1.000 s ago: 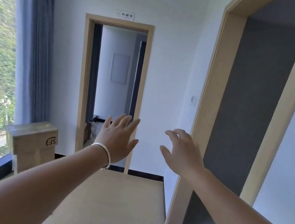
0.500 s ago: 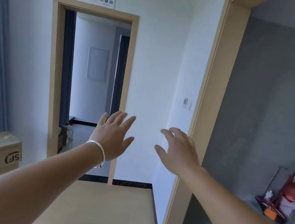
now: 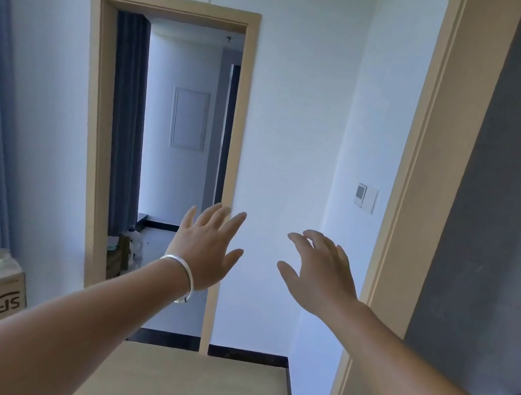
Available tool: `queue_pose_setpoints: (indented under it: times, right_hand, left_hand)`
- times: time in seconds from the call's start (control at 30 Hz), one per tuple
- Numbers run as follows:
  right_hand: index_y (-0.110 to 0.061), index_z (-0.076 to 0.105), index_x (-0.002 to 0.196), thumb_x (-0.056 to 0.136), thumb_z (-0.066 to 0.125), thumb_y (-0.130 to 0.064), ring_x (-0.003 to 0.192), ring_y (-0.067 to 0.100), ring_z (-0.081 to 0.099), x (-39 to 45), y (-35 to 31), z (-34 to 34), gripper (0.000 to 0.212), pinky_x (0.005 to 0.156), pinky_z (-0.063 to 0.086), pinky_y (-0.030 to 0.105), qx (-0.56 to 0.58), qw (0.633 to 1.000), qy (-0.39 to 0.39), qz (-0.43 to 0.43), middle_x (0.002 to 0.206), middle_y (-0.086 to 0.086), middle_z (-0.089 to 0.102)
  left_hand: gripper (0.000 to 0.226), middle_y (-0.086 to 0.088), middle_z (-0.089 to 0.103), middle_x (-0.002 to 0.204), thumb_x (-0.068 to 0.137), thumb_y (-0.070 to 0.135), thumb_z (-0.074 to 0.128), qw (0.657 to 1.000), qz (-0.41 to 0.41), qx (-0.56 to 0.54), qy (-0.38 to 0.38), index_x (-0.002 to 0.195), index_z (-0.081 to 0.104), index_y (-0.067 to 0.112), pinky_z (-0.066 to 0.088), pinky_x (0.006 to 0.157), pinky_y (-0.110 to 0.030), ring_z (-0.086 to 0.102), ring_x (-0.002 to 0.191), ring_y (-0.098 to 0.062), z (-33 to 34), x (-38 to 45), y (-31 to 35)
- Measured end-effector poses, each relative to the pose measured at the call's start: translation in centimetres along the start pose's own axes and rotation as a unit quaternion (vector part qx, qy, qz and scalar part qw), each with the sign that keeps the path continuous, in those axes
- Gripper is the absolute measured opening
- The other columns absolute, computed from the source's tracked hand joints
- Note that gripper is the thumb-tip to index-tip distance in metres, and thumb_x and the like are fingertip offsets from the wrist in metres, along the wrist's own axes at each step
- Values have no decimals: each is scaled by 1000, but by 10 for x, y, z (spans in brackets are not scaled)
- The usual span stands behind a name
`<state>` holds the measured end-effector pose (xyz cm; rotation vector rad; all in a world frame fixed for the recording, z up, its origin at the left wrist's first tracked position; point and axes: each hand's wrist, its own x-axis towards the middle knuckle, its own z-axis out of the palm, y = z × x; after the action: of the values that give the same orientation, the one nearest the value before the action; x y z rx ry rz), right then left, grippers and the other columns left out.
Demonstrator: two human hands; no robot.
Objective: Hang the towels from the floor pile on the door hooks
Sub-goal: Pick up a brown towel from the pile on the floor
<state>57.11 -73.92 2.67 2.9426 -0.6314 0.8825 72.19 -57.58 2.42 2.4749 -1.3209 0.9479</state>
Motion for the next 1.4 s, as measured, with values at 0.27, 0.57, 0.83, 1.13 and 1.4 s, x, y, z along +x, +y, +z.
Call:
queue_pose_setpoints:
  times: [0.27,0.57,0.83,1.13,1.4]
  right_hand:
    - [-29,33,144,94,44,-49,141,17,23,112,70,54,55,116,15,45,15,1000,-12,-12,152,0,28]
    - [-29,32,145,94,44,-51,141,17,22,206,121,117,57,117,14,45,13,1000,-23,-6,153,0,27]
    - [-29,31,146,93,44,-51,142,17,21,318,138,195,59,117,14,45,-11,1000,-27,-2,154,1,26]
    - [-28,29,146,94,43,-51,141,18,22,461,132,282,59,116,16,45,-23,999,-42,-12,154,1,25]
    - [-28,30,146,94,43,-51,141,18,22,570,95,395,58,115,18,46,23,994,-76,-77,154,1,26]
  left_hand:
    - [66,-3,21,156,95,60,25,999,-31,15,-19,151,8,29,7,118,-50,11,146,-21,80,106,-6]
    - [67,-1,24,153,93,63,21,999,-26,22,-21,150,10,30,10,117,-50,13,145,-21,168,196,-29]
    - [67,-2,23,154,92,62,18,1000,-14,22,-4,150,9,29,8,116,-50,11,145,-21,265,298,-83]
    - [66,-2,25,152,92,60,23,1000,-11,24,-9,149,12,27,9,116,-52,12,144,-22,355,404,-170]
    - [65,-1,24,154,93,61,22,995,-72,60,-43,149,12,28,8,116,-50,12,144,-21,436,431,-266]
